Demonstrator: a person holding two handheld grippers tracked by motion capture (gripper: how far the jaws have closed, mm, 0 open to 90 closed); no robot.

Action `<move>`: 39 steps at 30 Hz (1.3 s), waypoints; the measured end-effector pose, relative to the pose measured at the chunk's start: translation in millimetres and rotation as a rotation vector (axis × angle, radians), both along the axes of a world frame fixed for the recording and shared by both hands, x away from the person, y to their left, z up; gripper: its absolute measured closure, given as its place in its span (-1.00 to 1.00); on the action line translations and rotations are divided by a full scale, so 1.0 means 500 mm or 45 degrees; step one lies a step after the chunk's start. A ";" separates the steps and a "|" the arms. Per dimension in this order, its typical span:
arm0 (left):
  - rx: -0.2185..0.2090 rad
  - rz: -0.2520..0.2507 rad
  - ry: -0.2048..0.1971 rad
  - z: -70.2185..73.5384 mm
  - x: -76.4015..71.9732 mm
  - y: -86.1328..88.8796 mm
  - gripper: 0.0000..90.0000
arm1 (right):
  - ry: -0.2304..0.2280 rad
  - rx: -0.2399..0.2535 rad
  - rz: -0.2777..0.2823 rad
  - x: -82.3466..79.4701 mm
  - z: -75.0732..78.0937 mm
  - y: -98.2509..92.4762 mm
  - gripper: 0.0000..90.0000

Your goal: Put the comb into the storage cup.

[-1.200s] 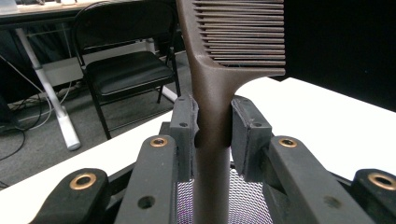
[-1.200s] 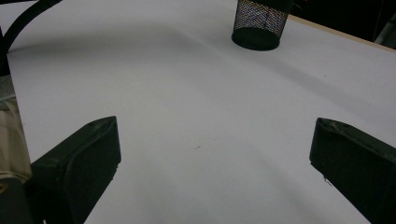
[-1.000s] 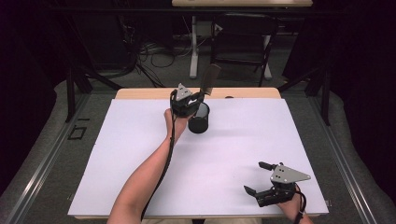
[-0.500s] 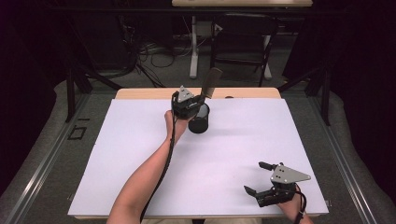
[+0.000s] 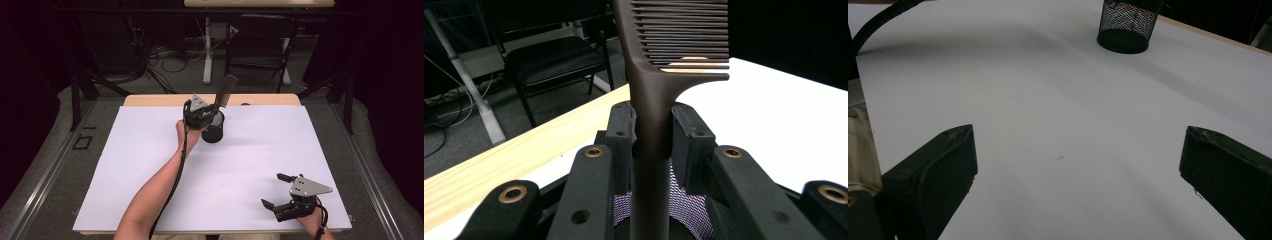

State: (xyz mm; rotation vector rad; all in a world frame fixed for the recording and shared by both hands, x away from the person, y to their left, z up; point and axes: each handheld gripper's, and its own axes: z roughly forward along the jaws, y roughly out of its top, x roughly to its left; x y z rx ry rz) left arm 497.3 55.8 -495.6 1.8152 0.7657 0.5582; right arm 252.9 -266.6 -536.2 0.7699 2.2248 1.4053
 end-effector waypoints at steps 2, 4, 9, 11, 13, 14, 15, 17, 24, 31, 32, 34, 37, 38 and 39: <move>0.003 0.001 0.001 0.000 0.000 0.001 0.61 | -0.001 -0.002 0.002 0.000 0.000 0.000 -0.96; -0.005 -0.007 0.008 0.000 -0.001 0.001 0.61 | -0.002 -0.001 -0.001 0.000 0.000 -0.001 -0.96; 0.017 -0.013 0.019 -0.003 0.000 -0.002 0.61 | -0.007 0.000 -0.001 -0.001 0.001 -0.001 -0.96; 0.025 -0.016 0.019 -0.004 0.000 -0.002 0.61 | -0.007 -0.001 -0.003 -0.001 0.001 -0.001 -0.96; 0.025 -0.015 0.024 -0.006 0.000 -0.002 0.61 | -0.005 0.000 -0.003 -0.001 0.001 -0.001 -0.96; 0.026 -0.016 0.025 -0.006 0.000 -0.002 0.61 | -0.006 0.002 -0.003 -0.001 0.001 -0.001 -0.96; 0.026 -0.015 0.027 -0.007 0.000 -0.002 0.60 | -0.006 0.001 -0.003 -0.001 0.000 -0.001 -0.96; 0.028 -0.020 0.036 -0.008 0.001 -0.002 0.60 | -0.005 0.000 -0.003 -0.001 0.001 -0.001 -0.96; 0.035 -0.023 0.048 -0.010 0.002 -0.001 0.60 | -0.006 0.001 -0.003 -0.001 0.000 -0.001 -0.96; 0.043 -0.034 0.073 -0.013 0.002 -0.002 0.59 | -0.007 0.000 -0.001 0.000 0.001 -0.001 -0.96; 0.043 -0.035 0.074 -0.013 0.002 -0.003 0.59 | -0.007 0.000 -0.001 0.000 0.001 -0.001 -0.96; 0.047 -0.035 0.075 -0.013 0.001 -0.004 0.59 | -0.004 0.000 -0.001 0.000 0.000 -0.001 -0.96; 0.067 -0.032 0.081 -0.013 0.000 -0.004 0.59 | -0.003 0.001 0.000 0.000 0.001 -0.001 -0.96; 0.067 -0.032 0.081 -0.013 0.000 -0.004 0.59 | -0.002 0.001 -0.001 0.000 0.000 -0.001 -0.96; 0.066 -0.033 0.080 -0.013 0.000 -0.003 0.59 | -0.002 0.001 -0.001 0.000 0.000 -0.001 -0.96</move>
